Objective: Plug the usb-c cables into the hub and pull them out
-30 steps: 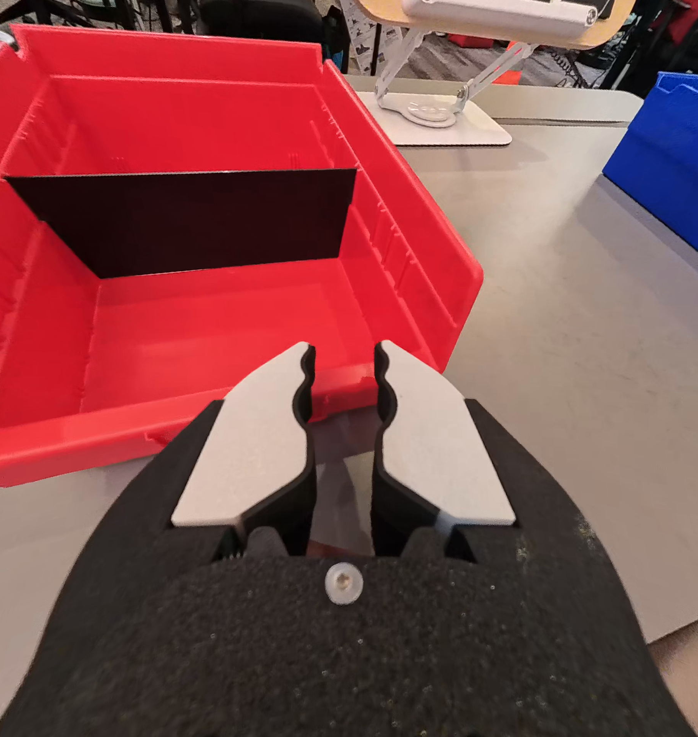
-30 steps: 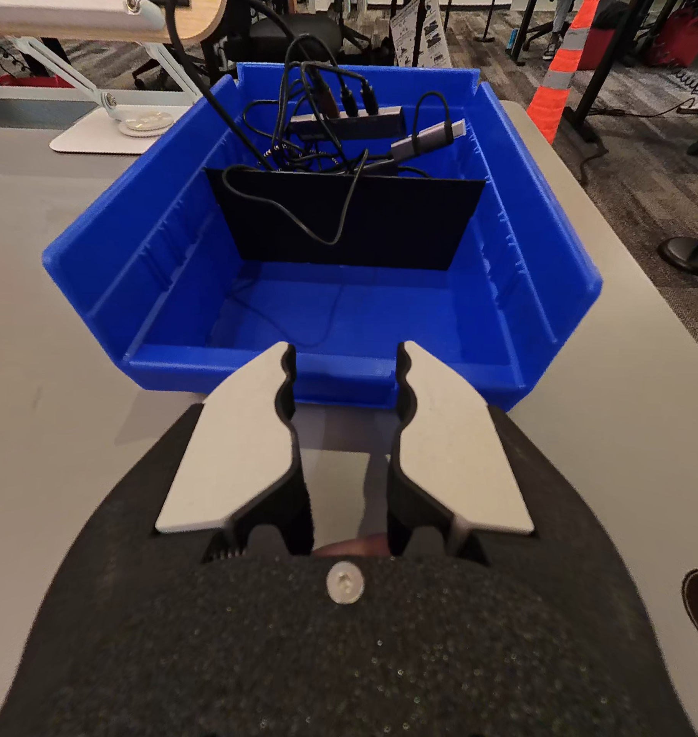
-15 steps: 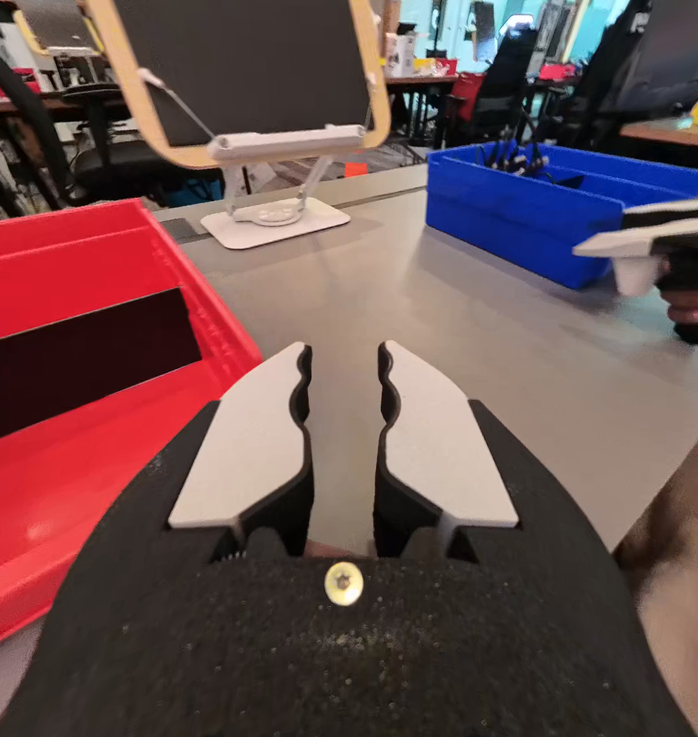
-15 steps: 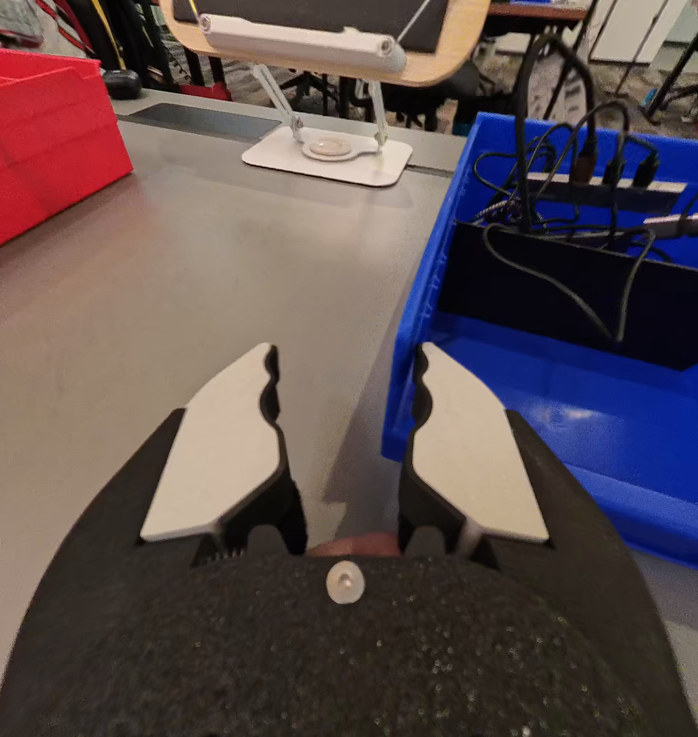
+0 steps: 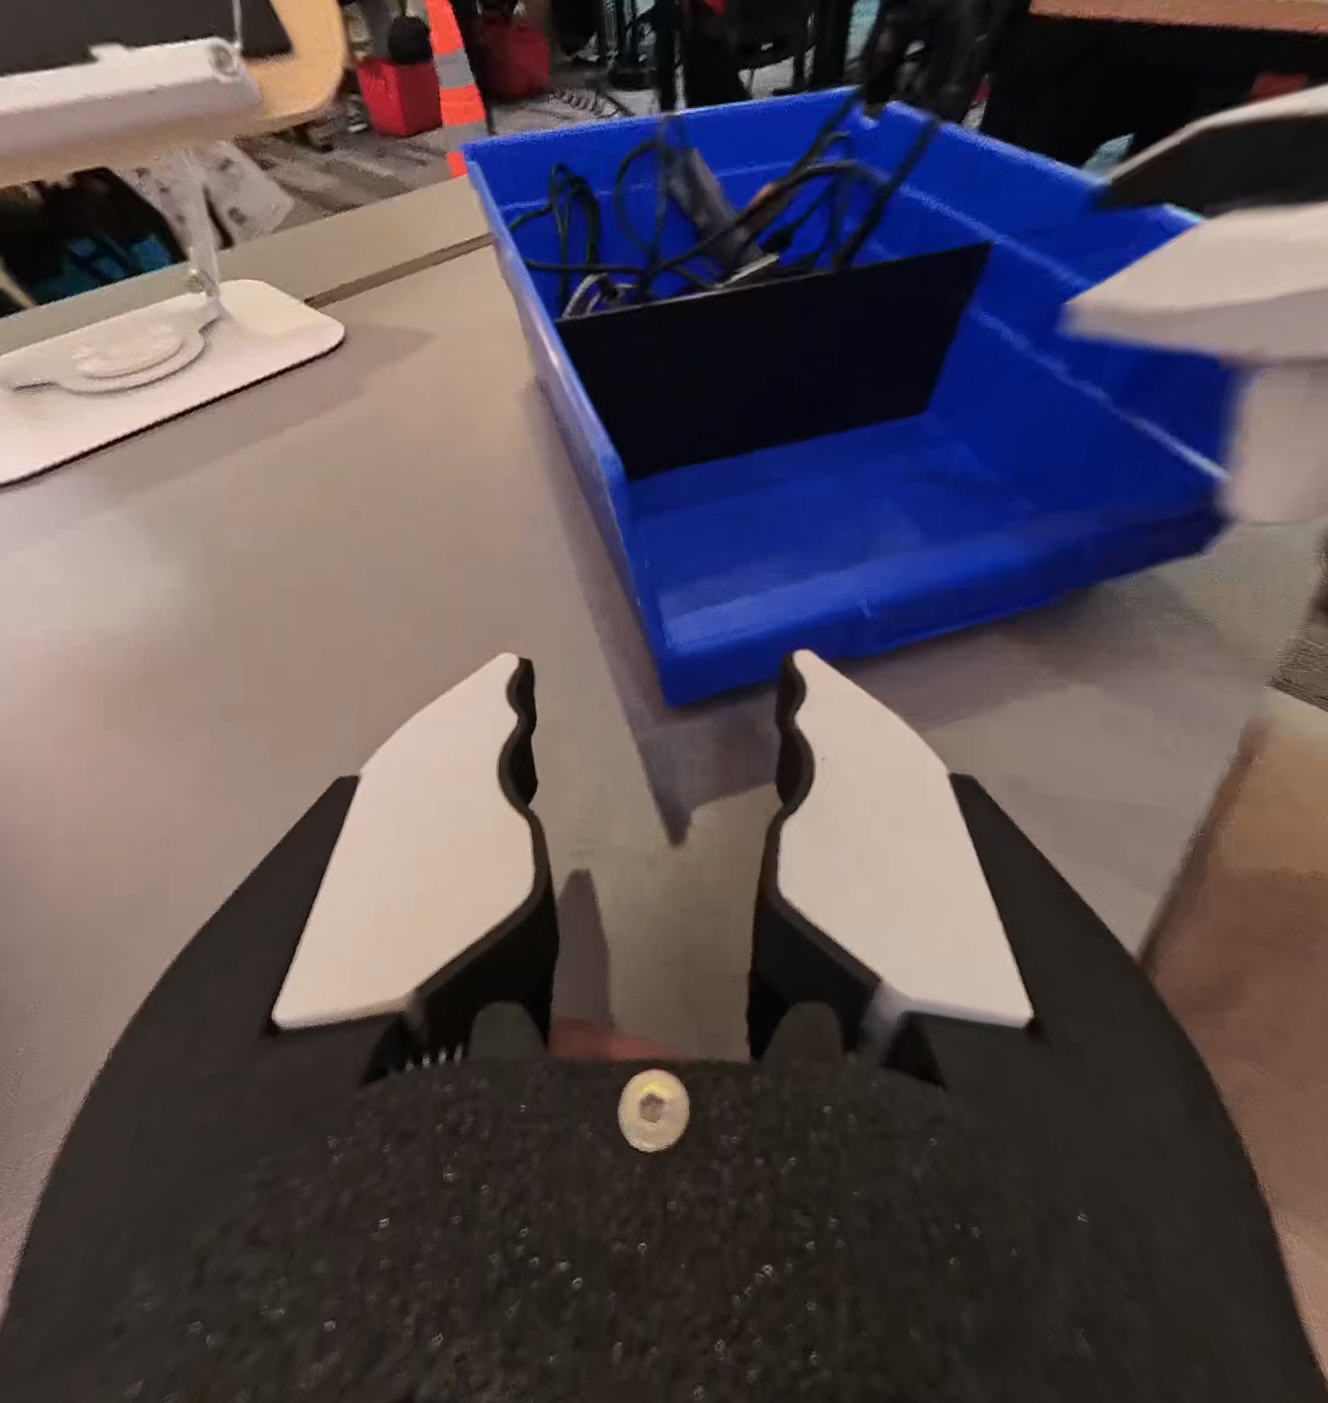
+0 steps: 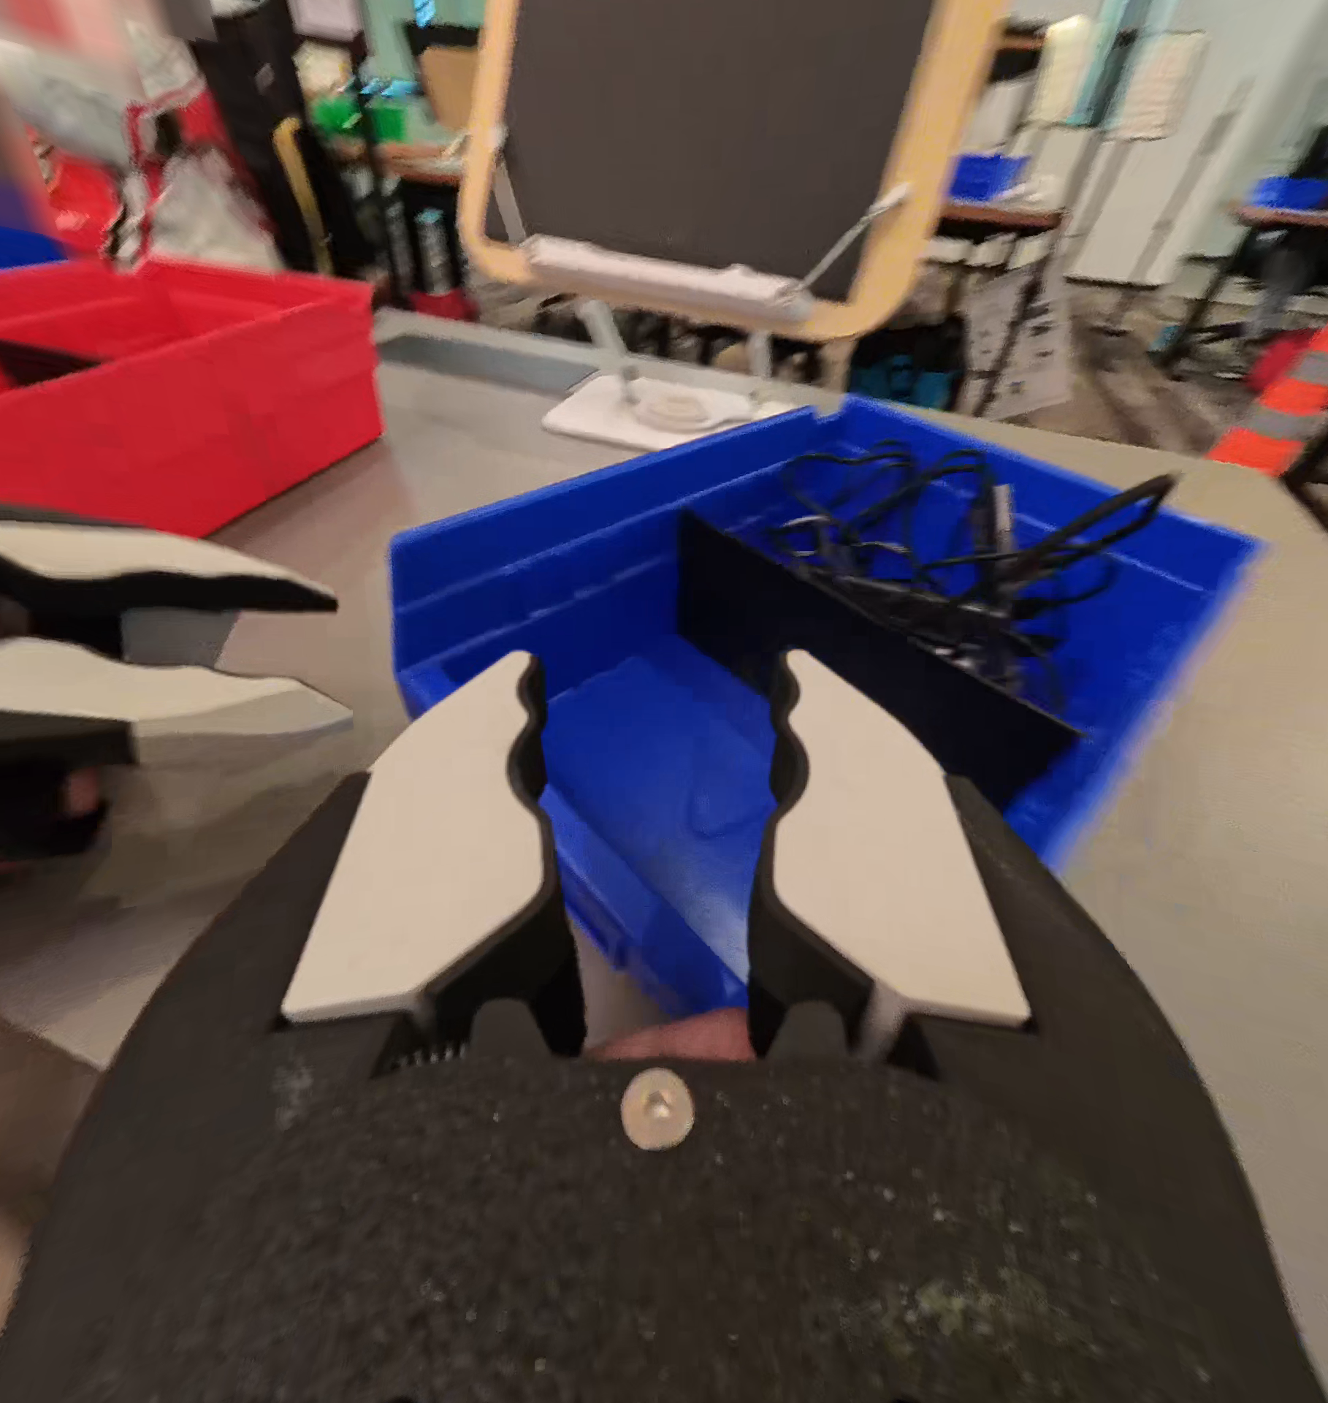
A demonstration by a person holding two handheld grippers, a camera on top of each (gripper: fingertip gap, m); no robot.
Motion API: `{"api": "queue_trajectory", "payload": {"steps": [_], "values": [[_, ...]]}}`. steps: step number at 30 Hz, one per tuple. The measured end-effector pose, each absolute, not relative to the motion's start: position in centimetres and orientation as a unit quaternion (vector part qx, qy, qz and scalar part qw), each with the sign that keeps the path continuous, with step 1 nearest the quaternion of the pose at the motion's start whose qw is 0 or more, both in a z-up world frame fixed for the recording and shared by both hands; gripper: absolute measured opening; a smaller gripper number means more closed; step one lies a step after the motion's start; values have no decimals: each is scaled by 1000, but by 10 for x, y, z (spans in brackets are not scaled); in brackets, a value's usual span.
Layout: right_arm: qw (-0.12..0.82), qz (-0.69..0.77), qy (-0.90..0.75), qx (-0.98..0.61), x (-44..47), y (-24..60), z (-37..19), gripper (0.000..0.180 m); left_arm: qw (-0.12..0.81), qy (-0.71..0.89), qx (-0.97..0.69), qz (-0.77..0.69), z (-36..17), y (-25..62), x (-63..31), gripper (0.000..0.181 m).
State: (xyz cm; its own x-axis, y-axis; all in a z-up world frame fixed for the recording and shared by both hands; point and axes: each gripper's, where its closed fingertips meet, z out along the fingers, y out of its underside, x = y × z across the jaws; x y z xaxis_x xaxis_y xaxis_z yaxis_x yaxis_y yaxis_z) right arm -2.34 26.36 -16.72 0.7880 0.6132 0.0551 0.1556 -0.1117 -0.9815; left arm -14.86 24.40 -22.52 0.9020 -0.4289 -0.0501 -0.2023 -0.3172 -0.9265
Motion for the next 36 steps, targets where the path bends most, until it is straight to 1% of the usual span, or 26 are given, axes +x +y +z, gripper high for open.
{"api": "queue_trajectory", "payload": {"steps": [1,2,3,4,5,7,9,10,11,14,16,17,19,20,21,23,25,27,28,32,36], "values": [[627,176,-230,-723,-7,264,-161,55,552,190,-806,-101,-224,254,-146,60],[637,164,-195,-728,8,262,-159,40,557,182,-803,-107,-222,263,-143,59],[642,145,-158,-736,24,262,-160,32,562,171,-802,-109,-219,273,-142,56],[645,125,-125,-744,37,261,-163,42,565,165,-800,-112,-217,281,-141,56],[648,113,-112,-744,44,260,-164,45,566,168,-799,-118,-215,288,-137,53],[652,89,-108,-745,50,261,-169,48,561,173,-801,-116,-217,297,-132,43],[630,82,-108,-765,49,265,-184,49,551,178,-806,-121,-221,301,-127,33],[634,76,-103,-763,50,266,-184,50,547,182,-806,-133,-221,300,-121,23],[636,64,-102,-762,51,267,-185,46,546,179,-807,-134,-222,301,-119,18],[635,13,-89,-767,61,270,-185,32,545,187,-809,-113,-223,303,-117,22],[632,3,-68,-772,70,269,-188,34,543,185,-813,-103,-225,302,-119,19],[617,15,-64,-784,69,270,-196,33,541,178,-816,-96,-226,301,-122,11],[558,55,-65,-825,59,272,-224,34,540,180,-818,-82,-226,299,-124,8],[536,70,-70,-838,53,272,-234,29,539,179,-819,-75,-226,297,-125,7],[531,75,-77,-840,49,273,-235,37,541,176,-819,-73,-225,295,-127,7],[534,76,-95,-837,41,273,-229,37,540,161,-823,-64,-225,289,-135,6],[562,80,-95,-817,33,274,-217,31,549,144,-821,-68,-218,281,-146,5],[593,59,-103,-797,24,275,-204,7,563,126,-816,-42,-206,272,-165,5],[599,67,-113,-790,14,276,-200,4,570,115,-813,-34,-200,268,-176,5],[616,81,-164,-766,-38,280,-190,3,590,74,-804,17,-194,249,-226,5],[610,102,-217,-755,-87,283,-193,5,588,36,-806,50,-194,234,-271,5]]}}
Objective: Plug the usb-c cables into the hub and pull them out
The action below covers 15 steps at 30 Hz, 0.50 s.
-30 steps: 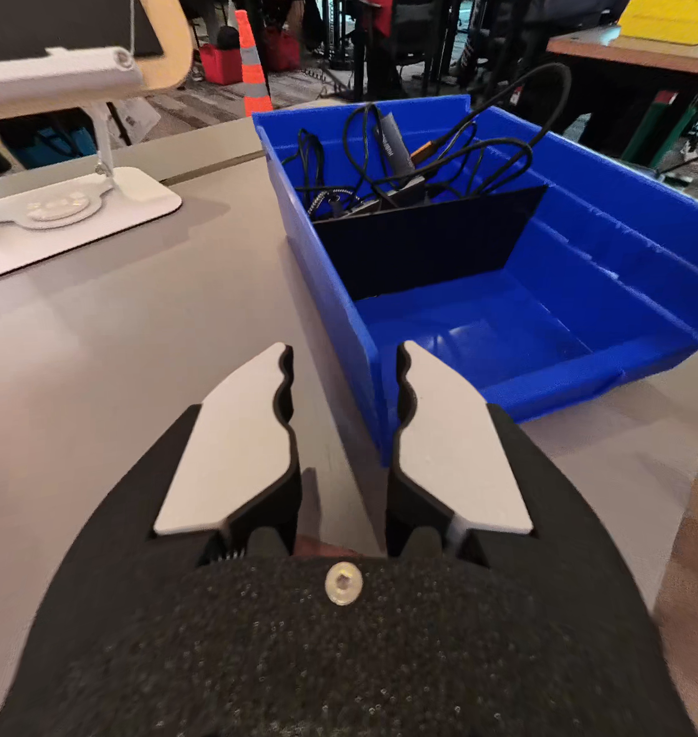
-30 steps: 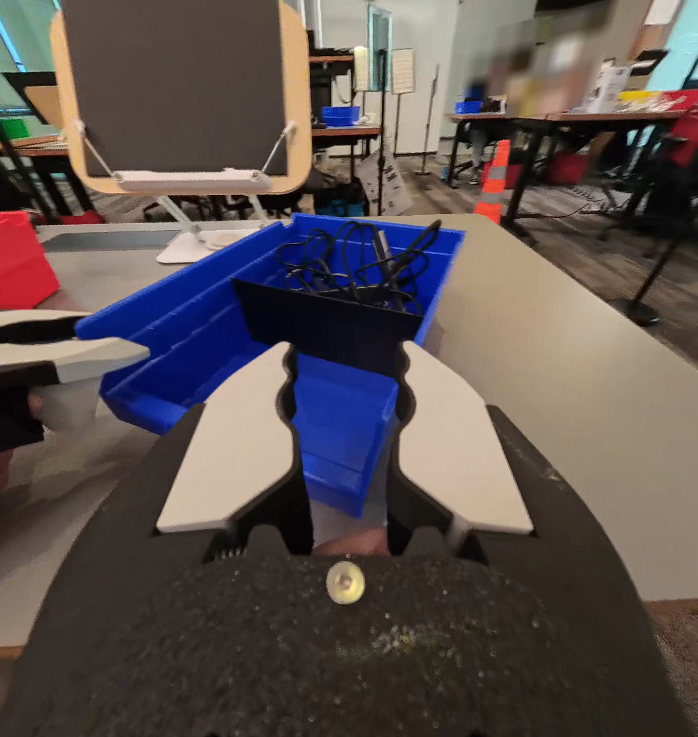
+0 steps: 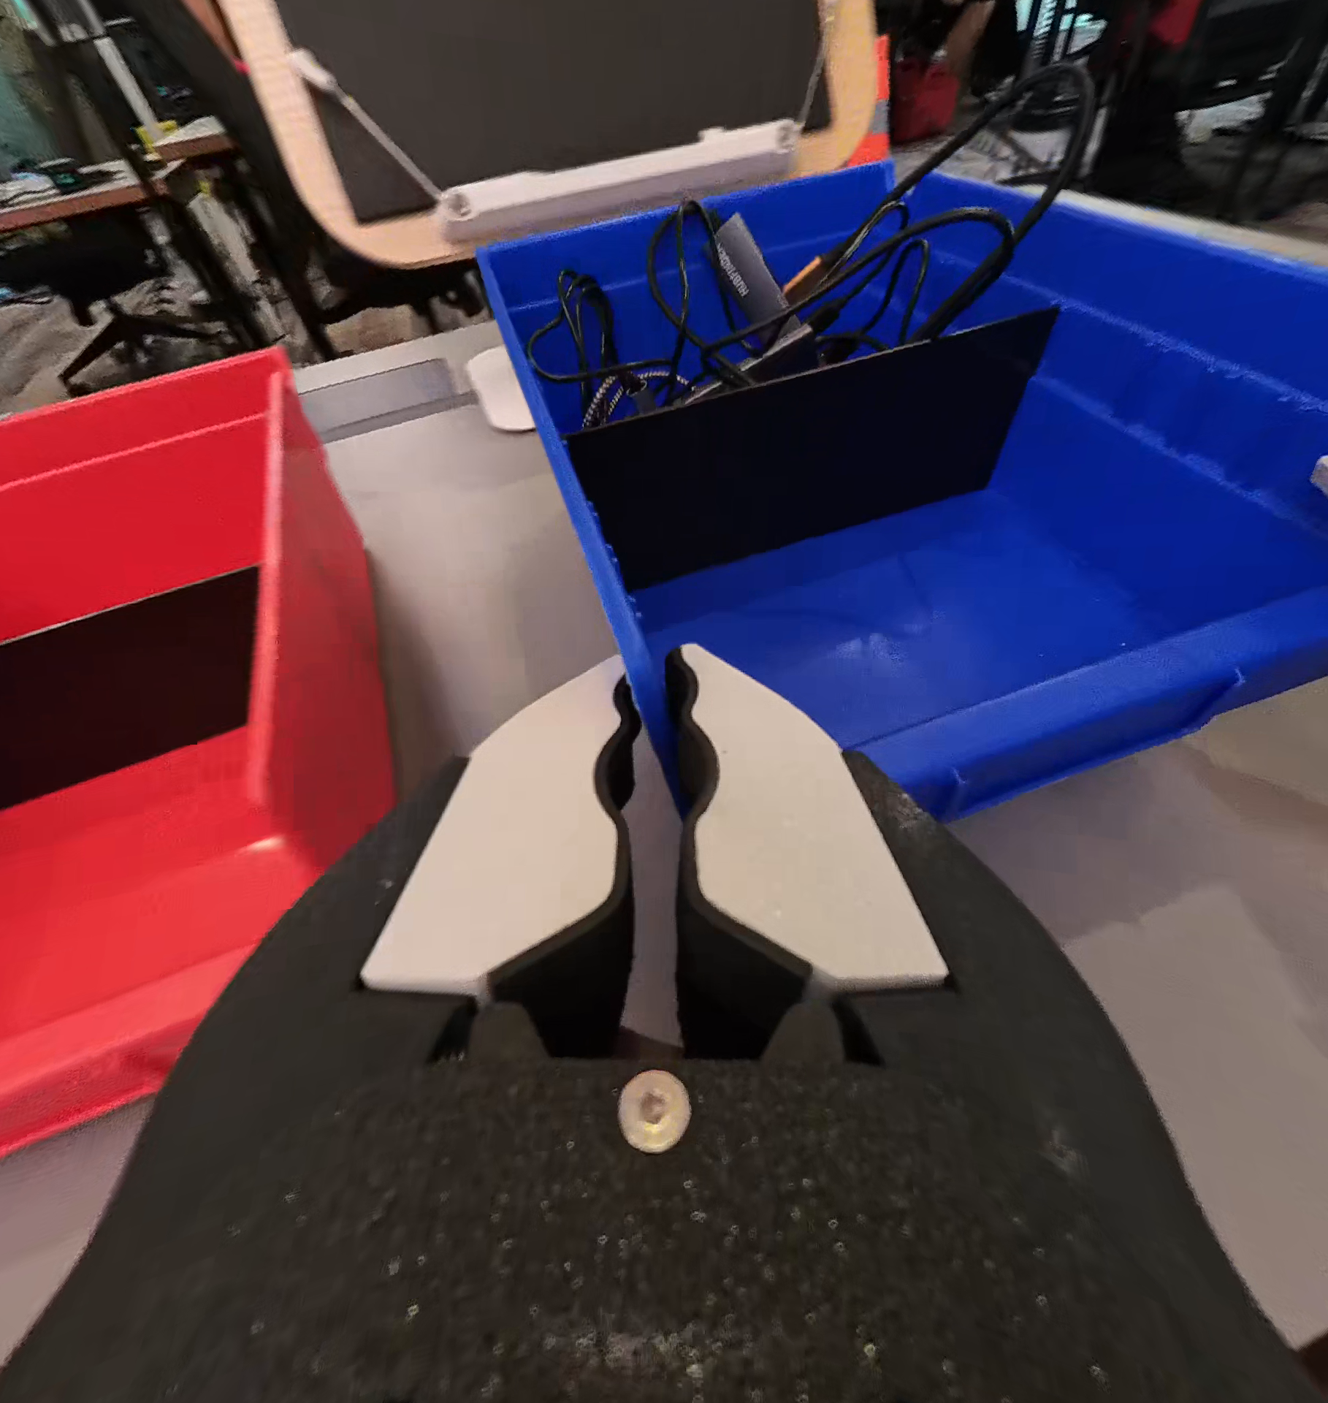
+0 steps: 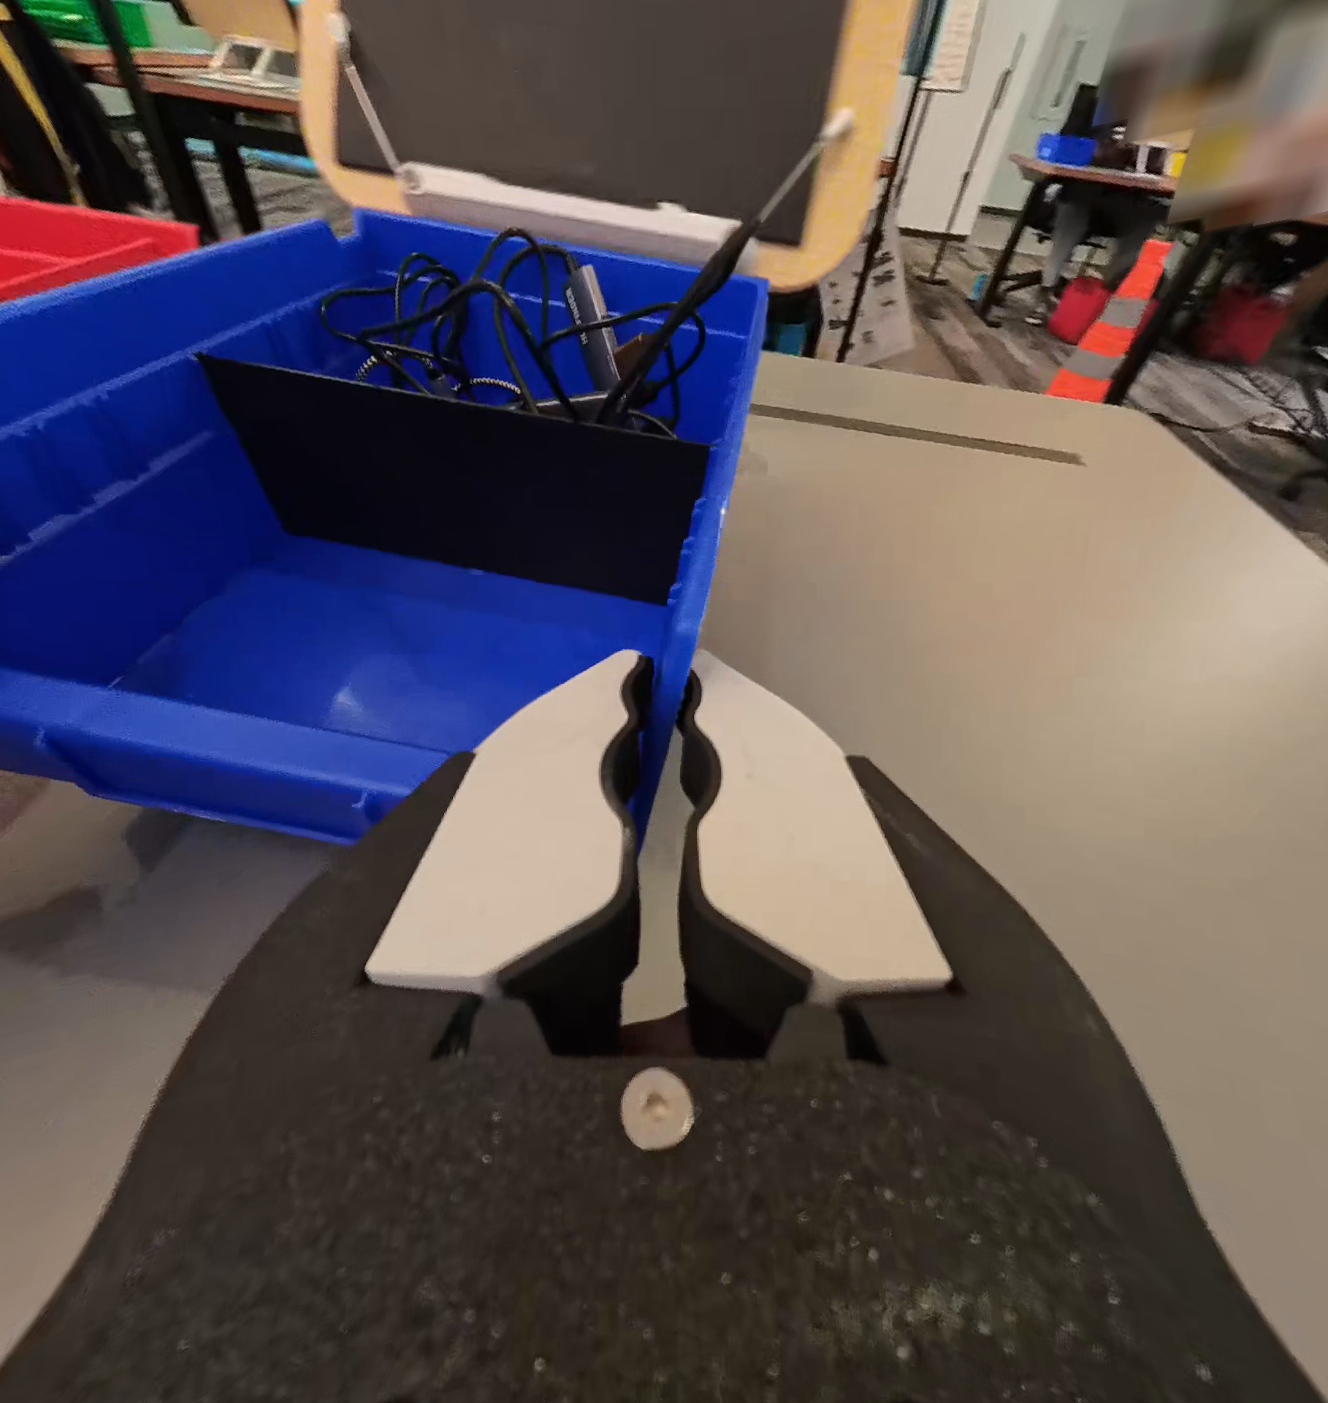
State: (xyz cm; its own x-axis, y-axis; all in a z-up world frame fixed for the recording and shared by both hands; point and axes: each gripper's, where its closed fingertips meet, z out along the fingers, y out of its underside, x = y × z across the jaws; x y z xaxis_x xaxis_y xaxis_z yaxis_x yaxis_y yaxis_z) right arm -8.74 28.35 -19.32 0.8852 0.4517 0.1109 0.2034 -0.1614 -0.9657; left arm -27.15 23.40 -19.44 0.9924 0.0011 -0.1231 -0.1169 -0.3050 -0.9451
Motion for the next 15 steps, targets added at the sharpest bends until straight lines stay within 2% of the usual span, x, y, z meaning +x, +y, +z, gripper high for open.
{"api": "queue_trajectory", "payload": {"steps": [8,10,12,13,15], "values": [[562,155,-249,-773,-128,289,-213,5,568,15,-819,75,-215,219,-304,7],[542,167,-248,-785,-128,293,-221,15,559,58,-825,61,-220,218,-295,14],[536,199,-250,-782,-128,291,-220,16,606,90,-789,39,-196,209,-285,30],[535,210,-255,-778,-127,289,-218,22,649,98,-754,24,-172,199,-282,30],[547,217,-274,-761,-119,284,-211,25,758,84,-647,8,-110,166,-293,13]]}}
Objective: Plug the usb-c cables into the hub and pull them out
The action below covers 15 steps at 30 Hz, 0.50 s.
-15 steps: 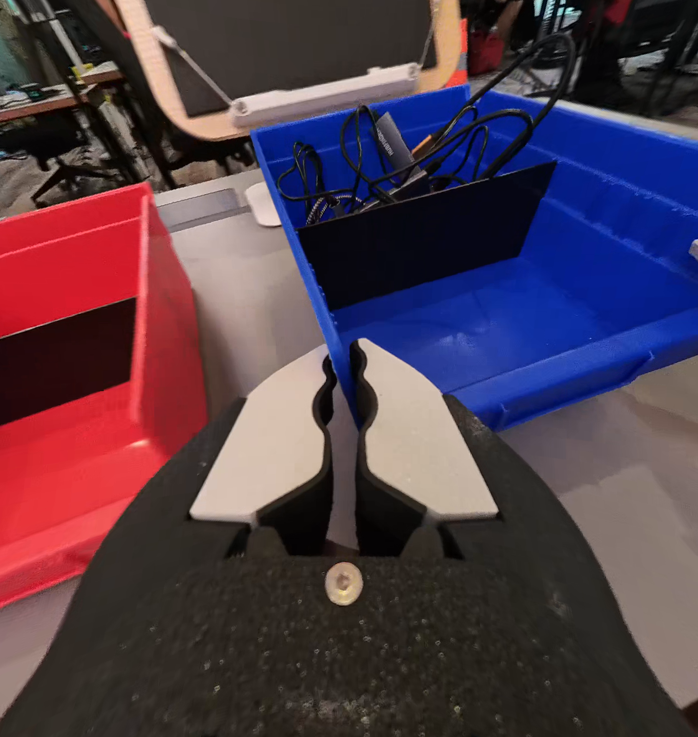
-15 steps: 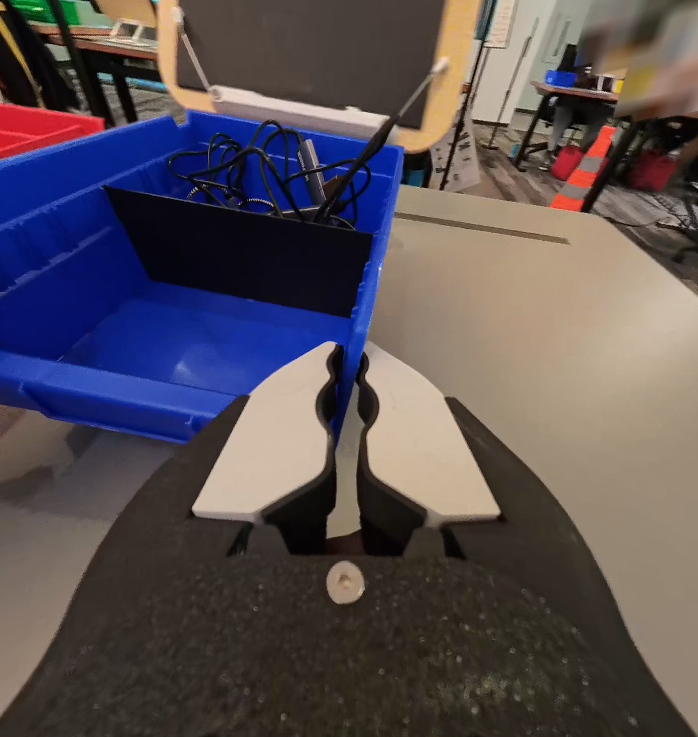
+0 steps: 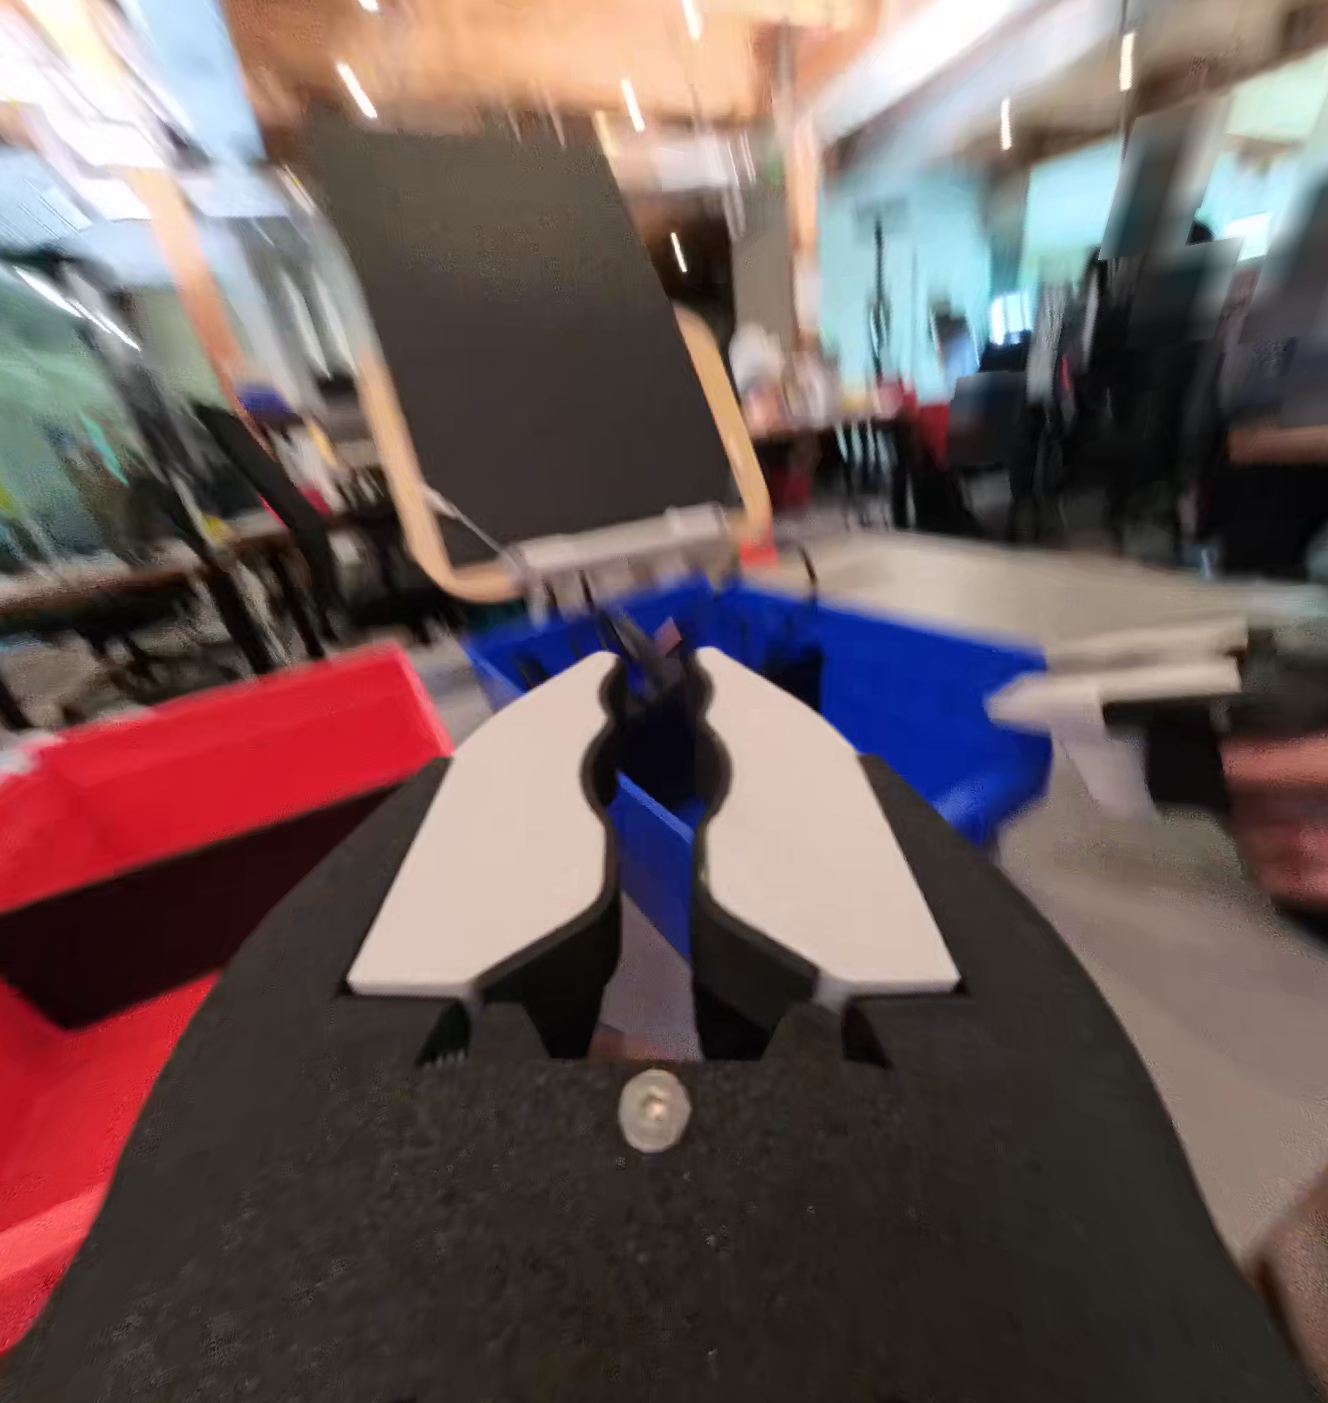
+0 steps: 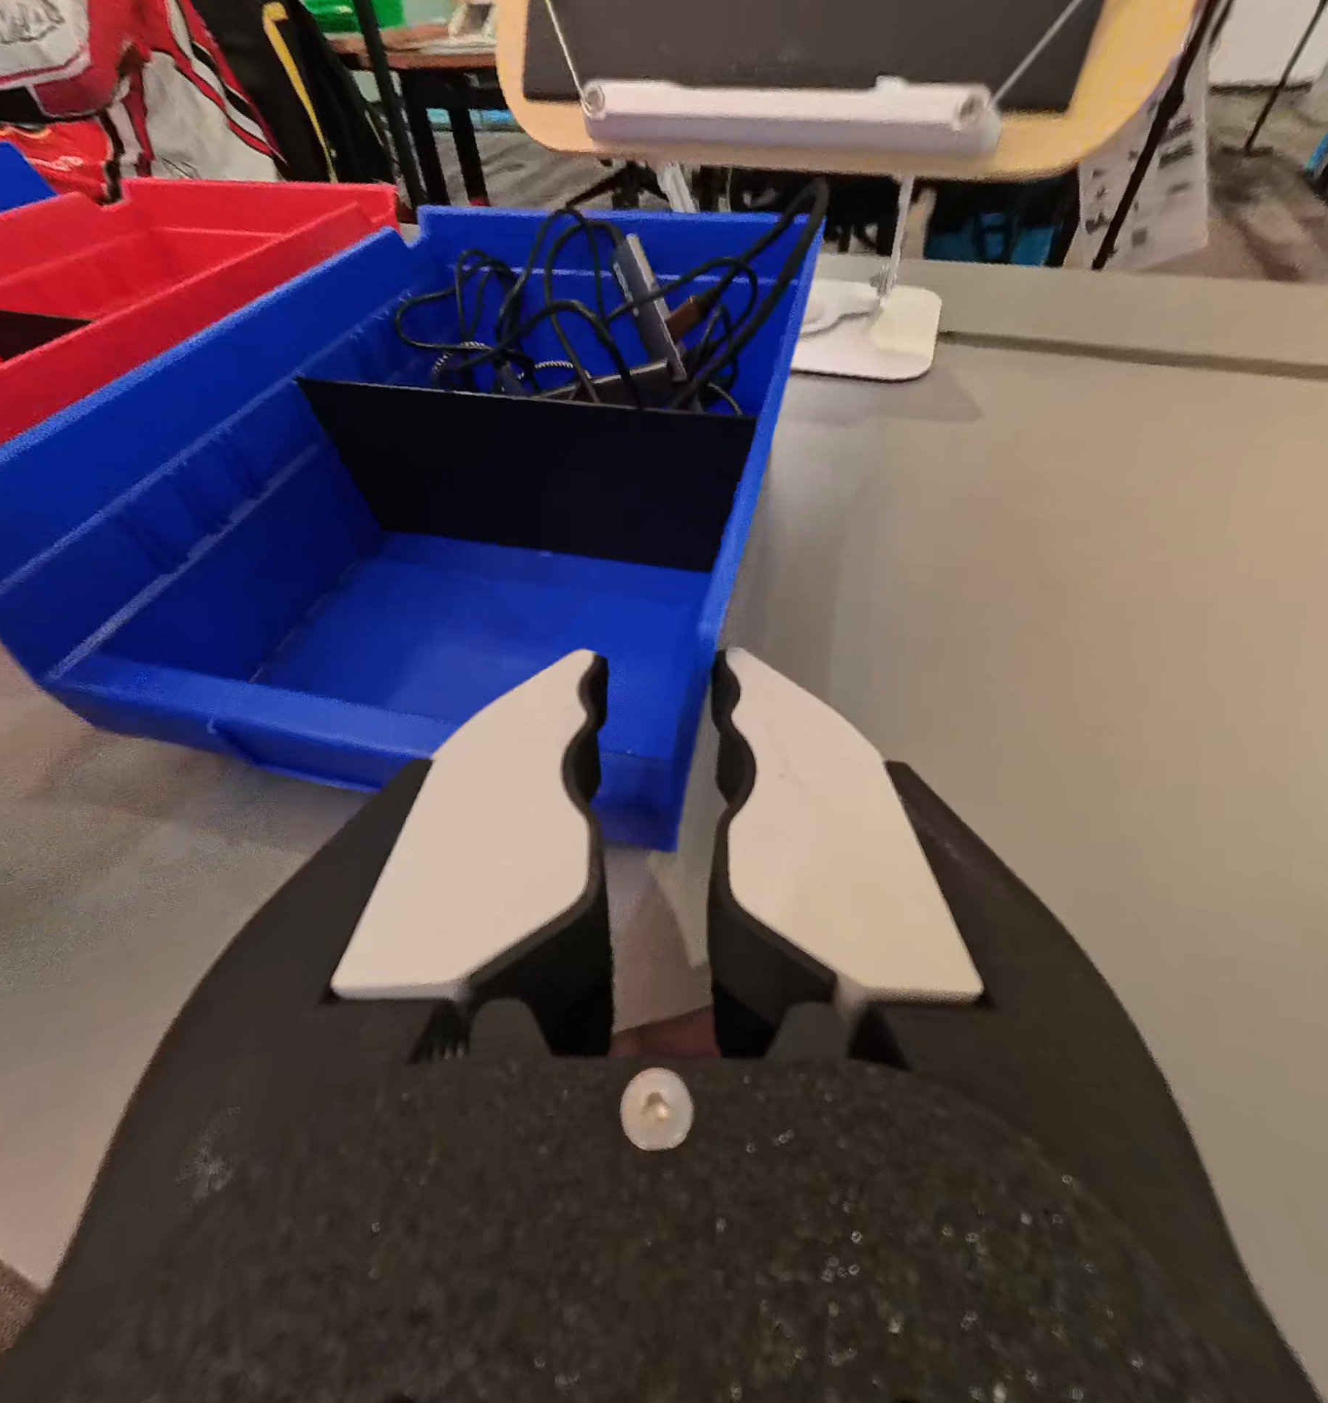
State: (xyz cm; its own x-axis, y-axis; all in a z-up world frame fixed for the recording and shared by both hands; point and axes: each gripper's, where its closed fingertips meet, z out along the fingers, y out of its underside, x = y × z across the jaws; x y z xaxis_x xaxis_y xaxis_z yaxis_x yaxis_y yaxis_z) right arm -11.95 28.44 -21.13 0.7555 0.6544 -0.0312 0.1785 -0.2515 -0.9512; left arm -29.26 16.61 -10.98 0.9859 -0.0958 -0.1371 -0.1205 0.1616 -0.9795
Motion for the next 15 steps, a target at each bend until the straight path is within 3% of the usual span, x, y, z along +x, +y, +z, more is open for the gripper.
{"api": "queue_trajectory", "payload": {"steps": [3,8,12,15], "values": [[564,212,-295,-742,-102,277,-207,24,795,-28,-603,51,-79,129,-367,11],[569,237,-271,-739,-86,274,-199,21,667,-150,-721,115,-141,113,-513,54],[573,224,-286,-734,-89,269,-201,21,571,-123,-806,97,-190,113,-544,62],[588,209,-310,-717,-99,259,-197,19,556,-115,-820,79,-207,128,-546,54]]}}
